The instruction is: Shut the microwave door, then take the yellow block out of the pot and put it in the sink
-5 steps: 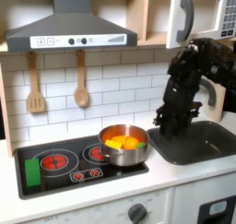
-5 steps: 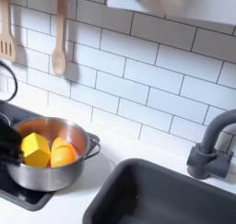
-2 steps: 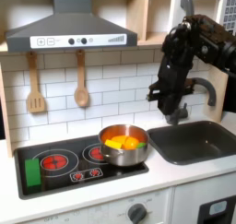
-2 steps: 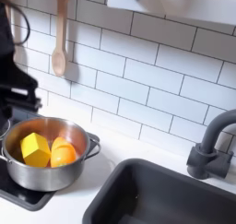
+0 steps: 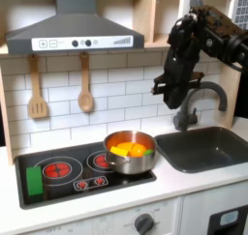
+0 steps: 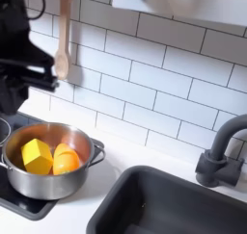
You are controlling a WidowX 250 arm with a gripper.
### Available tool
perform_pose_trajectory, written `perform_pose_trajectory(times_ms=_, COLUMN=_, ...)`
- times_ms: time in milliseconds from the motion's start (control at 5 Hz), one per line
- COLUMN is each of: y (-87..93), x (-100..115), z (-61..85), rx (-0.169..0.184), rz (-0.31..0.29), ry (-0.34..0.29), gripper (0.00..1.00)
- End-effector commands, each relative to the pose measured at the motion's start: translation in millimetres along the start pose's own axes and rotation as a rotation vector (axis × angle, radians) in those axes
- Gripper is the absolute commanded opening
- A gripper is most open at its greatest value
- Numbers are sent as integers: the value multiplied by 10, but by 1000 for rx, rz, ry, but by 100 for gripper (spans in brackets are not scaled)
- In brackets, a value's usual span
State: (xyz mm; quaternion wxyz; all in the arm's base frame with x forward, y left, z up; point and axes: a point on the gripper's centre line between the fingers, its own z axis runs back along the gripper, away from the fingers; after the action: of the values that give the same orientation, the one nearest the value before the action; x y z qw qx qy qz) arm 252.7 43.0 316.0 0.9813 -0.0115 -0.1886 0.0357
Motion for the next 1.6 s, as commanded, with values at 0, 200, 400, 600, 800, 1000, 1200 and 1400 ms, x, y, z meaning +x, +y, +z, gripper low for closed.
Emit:
perform_pose_trajectory(times_ms=0, y=94, x=226, z=-10, rx=45, rz=49, ry=-34, gripper=0)
perform_pose_trajectory(times_ms=200, y=172, x=350, z=-16, rx=79, rz=63, ry=-63, gripper=0)
perform_pose_trajectory(times_ms=400, y=261, x=474, z=-7, rx=116, rz=74, ry=-94, gripper=0)
perform_pose_trajectory(times_ms=600, y=319, x=562, z=-22, rx=139, rz=79, ry=-115, gripper=0)
perform_pose_trajectory(times_ms=800, y=350, x=661, z=8, rx=159, rz=75, ry=-146, gripper=0)
perform_pose_trajectory(times_ms=1000, y=397, x=738, z=54, rx=181, rz=88, ry=-165, gripper=0)
perform_pose_trajectory(times_ms=1200, y=431, x=715, z=30, rx=198, rz=93, ry=-139, gripper=0)
perform_pose_trajectory(times_ms=1400, y=445, x=608, z=-32, rx=210, rz=101, ry=-93, gripper=100)
